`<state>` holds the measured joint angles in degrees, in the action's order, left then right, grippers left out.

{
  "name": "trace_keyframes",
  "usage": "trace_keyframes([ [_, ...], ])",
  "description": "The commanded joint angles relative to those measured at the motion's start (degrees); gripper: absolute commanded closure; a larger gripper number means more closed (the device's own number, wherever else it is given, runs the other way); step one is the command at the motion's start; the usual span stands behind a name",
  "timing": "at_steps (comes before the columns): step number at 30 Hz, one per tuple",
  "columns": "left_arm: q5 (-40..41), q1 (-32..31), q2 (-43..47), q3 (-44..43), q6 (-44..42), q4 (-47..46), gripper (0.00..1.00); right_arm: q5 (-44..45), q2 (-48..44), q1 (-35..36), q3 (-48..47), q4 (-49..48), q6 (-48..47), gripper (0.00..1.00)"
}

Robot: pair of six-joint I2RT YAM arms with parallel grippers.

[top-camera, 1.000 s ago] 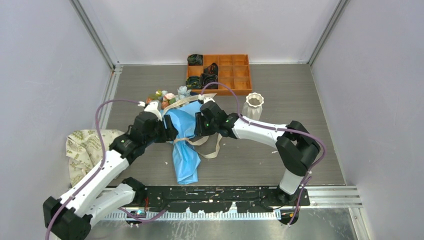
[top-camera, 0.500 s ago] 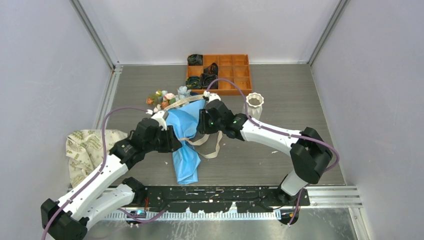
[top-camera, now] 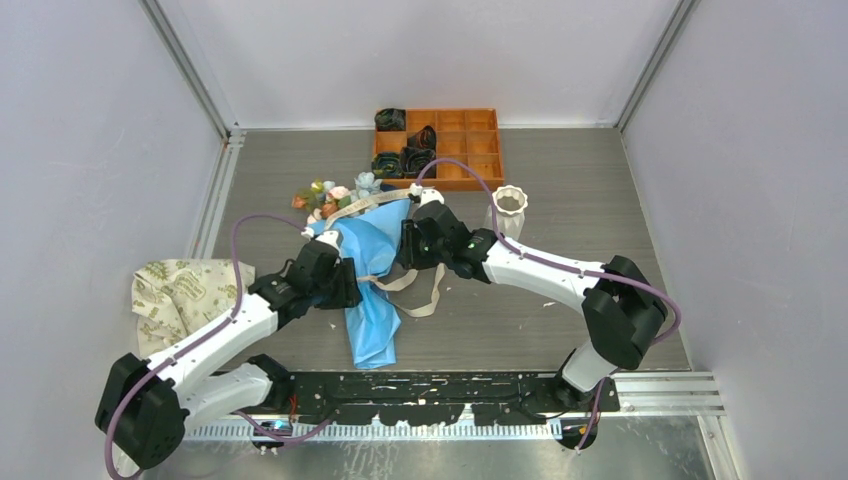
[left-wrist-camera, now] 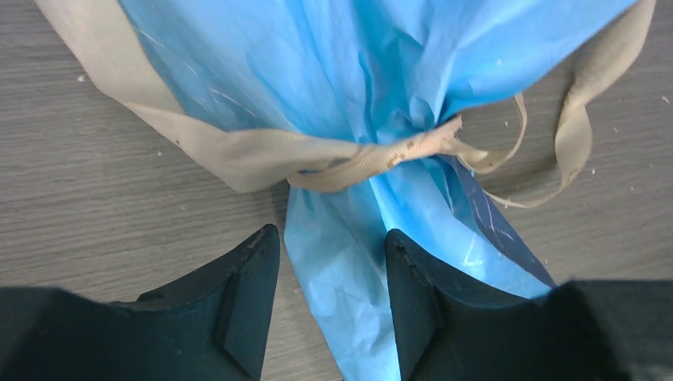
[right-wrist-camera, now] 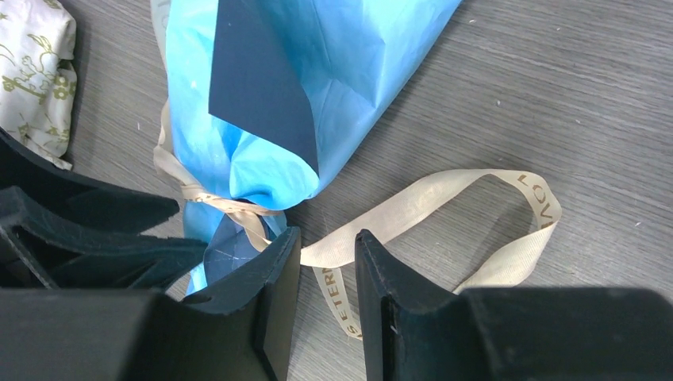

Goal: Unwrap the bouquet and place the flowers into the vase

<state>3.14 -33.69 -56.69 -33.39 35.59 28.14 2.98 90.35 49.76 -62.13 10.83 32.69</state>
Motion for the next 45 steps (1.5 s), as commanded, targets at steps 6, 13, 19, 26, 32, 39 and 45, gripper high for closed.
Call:
trace_keyframes([
  [6, 6.88, -0.18, -2.63, -2.16, -1.75, -8.0, 0.45, 0.92, -3.06, 0.25, 0.08, -1.86, 0.59, 0.62],
  [13, 4.79, -0.17, -7.58, -3.3, -2.02, -11.61, 0.45, 0.77, -3.12, 0.25, 0.49, -2.13, 0.8, 0.63],
  [19, 4.44, -0.16, -8.18, -6.24, -1.68, -11.29, 0.46, 0.4, -2.5, 0.25, 0.91, -2.26, 0.8, 0.63],
  [26, 8.88, -0.17, -7.49, -10.37, -4.82, -7.38, 0.48, -2.11, -0.45, 0.25, 1.22, -3.41, 1.47, 0.63],
  [32, 5.79, -0.18, -10.97, -8.64, -3.59, -8.56, 0.64, -5.15, 1.43, 0.25, 0.89, -4.26, 1.86, 0.63],
  [39, 7.21, -0.23, -3.48, -6.08, -1.78, -5.87, 0.48, -5.45, 1.49, 0.23, 1.91, -4.96, 1.91, 0.63],
  [45, 9.89, -0.23, 4.51, -10.23, -5.52, -0.33, 0.35, -6.19, 1.25, 0.23, 2.21, -5.6, 2.71, 0.63],
])
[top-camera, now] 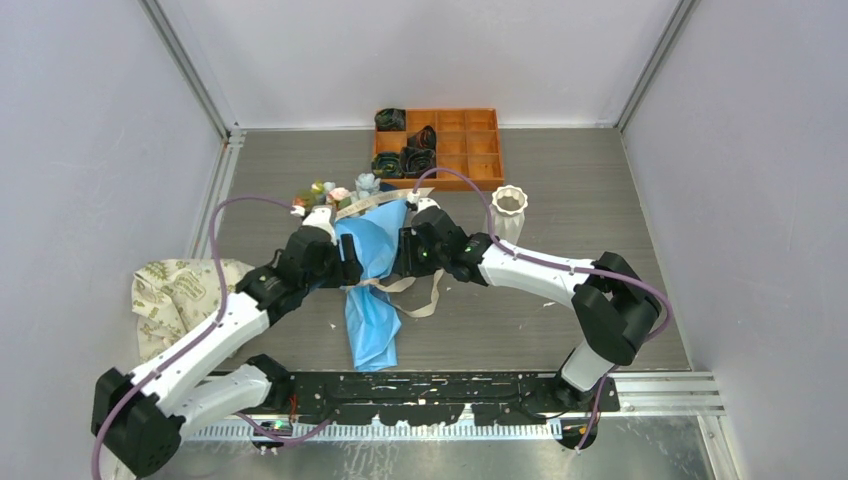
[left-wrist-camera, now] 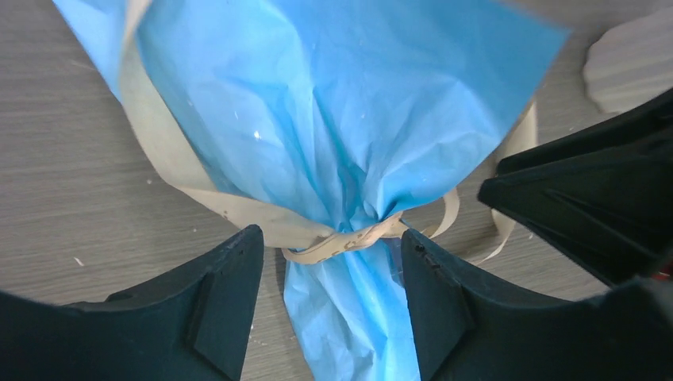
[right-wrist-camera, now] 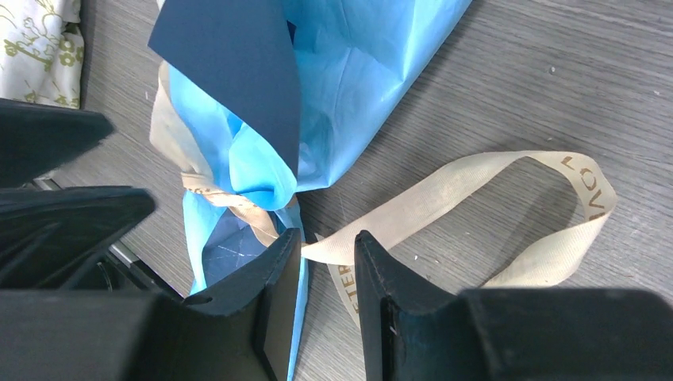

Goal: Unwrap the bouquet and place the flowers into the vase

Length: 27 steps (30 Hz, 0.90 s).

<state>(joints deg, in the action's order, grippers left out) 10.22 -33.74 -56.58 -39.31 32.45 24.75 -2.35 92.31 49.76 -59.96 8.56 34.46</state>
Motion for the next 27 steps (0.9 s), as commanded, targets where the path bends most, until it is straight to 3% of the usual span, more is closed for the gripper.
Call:
trace_keyframes([
  [1, 2.72, -0.13, 5.07, -5.19, -2.84, 4.19, 0.35, -0.7, -1.05, 0.25, 0.22, -3.38, 0.96, 0.63],
  [5, 0.27, -0.15, 7.67, -5.11, -4.22, 5.16, 0.36, -0.13, -1.73, 0.25, 0.72, -3.37, 0.89, 0.63],
  [8, -1.93, -0.11, 7.58, -3.37, -4.41, 4.26, 0.49, -0.11, -1.82, 0.25, 0.81, -3.24, 0.94, 0.63],
  [14, -6.9, -0.18, 3.08, -0.99, -4.7, 2.14, 0.53, 1.22, -2.67, 0.25, 1.25, -3.08, 0.89, 0.63],
  [18, -7.71, -0.12, -0.06, -0.72, -5.49, 1.13, 0.62, 1.54, -2.7, 0.24, 1.34, -2.89, 0.79, 0.63],
  [27, -7.48, -0.17, -5.82, -0.15, -6.71, -1.51, 0.64, 1.56, -2.41, 0.21, 1.78, -3.23, 1.05, 0.63],
])
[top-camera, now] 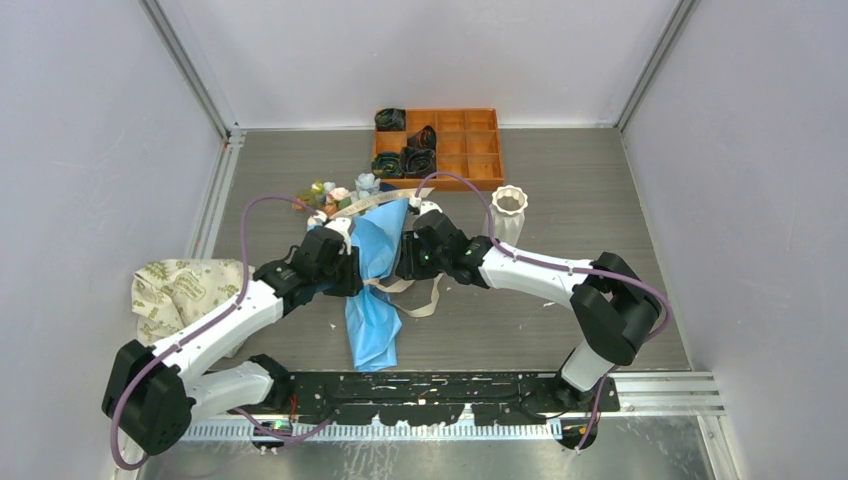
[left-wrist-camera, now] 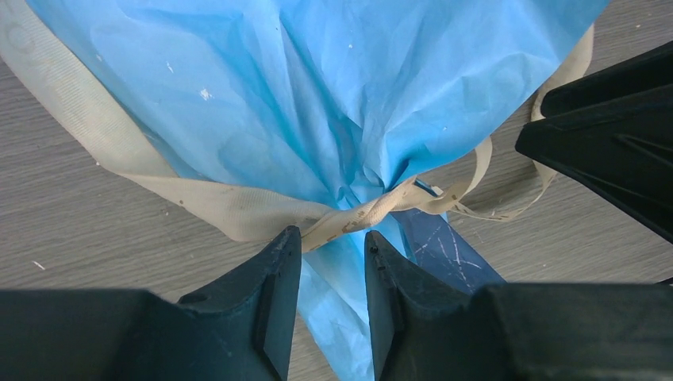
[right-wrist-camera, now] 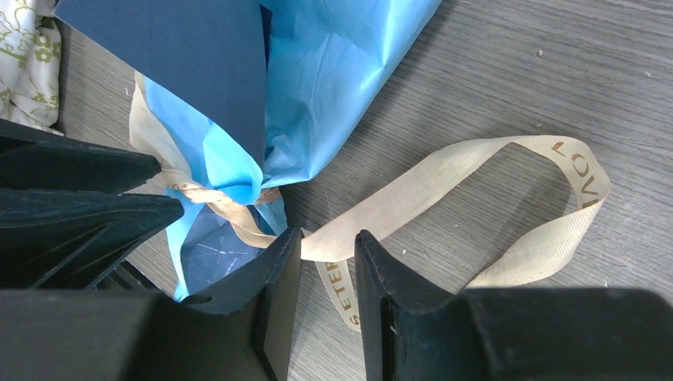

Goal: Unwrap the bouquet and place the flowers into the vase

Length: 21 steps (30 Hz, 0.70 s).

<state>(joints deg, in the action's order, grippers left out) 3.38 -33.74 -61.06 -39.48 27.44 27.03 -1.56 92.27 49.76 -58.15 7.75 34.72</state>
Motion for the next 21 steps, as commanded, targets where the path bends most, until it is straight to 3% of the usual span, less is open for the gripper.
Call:
trace_keyframes([
  [1, -0.67, -0.16, -2.02, 0.02, -1.83, -3.96, 0.64, 0.83, -2.43, 0.25, -0.03, -2.48, 0.74, 0.63],
  [10, -0.05, -0.18, -5.99, 0.59, -2.3, -6.12, 0.69, 0.44, -2.62, 0.25, 0.15, -2.42, 0.66, 0.63],
  [14, 0.52, -0.1, -7.03, 0.2, -2.39, -6.13, 0.81, -0.74, -2.0, 0.25, 0.02, -2.94, 0.66, 0.63],
  [18, 4.08, -0.16, -6.35, 0.65, -1.97, -5.0, 0.99, -2.3, -0.57, 0.21, -0.61, -3.44, 0.76, 0.63],
  [21, 6.27, -0.11, -4.87, 2.01, -1.63, -4.84, 1.0, -4.19, 0.83, 0.33, -1.42, -4.22, 1.05, 0.63],
])
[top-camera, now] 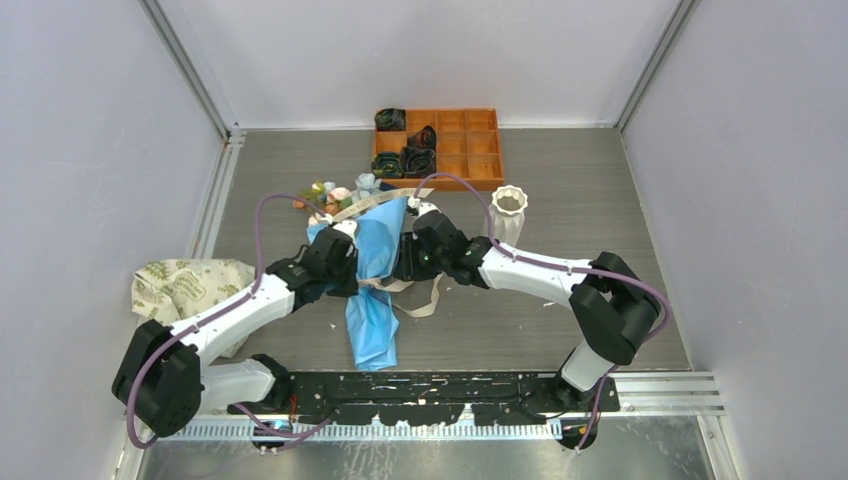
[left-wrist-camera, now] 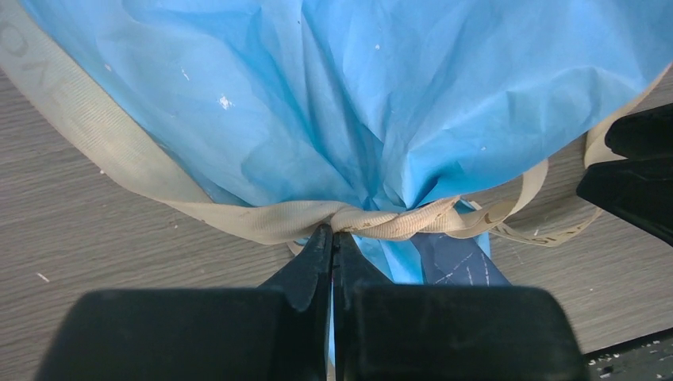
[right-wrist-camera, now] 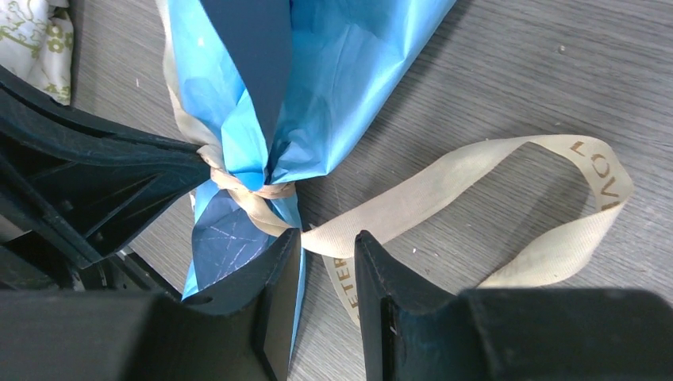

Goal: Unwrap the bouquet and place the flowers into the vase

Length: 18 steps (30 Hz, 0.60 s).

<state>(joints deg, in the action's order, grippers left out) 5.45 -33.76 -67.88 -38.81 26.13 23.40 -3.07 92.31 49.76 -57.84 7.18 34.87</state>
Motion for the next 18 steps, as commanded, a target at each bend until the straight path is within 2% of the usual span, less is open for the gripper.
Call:
trace_keyframes([
  [1, 4.55, -0.16, 2.46, 1.65, -0.11, -1.16, 1.0, -2.99, 1.25, 0.47, -2.13, -3.82, 0.85, 0.63],
  [18, 4.3, -0.12, 9.4, 3.66, 3.27, 1.52, 1.0, -2.75, 9.57, 4.12, -11.37, -2.45, -2.36, 0.63],
])
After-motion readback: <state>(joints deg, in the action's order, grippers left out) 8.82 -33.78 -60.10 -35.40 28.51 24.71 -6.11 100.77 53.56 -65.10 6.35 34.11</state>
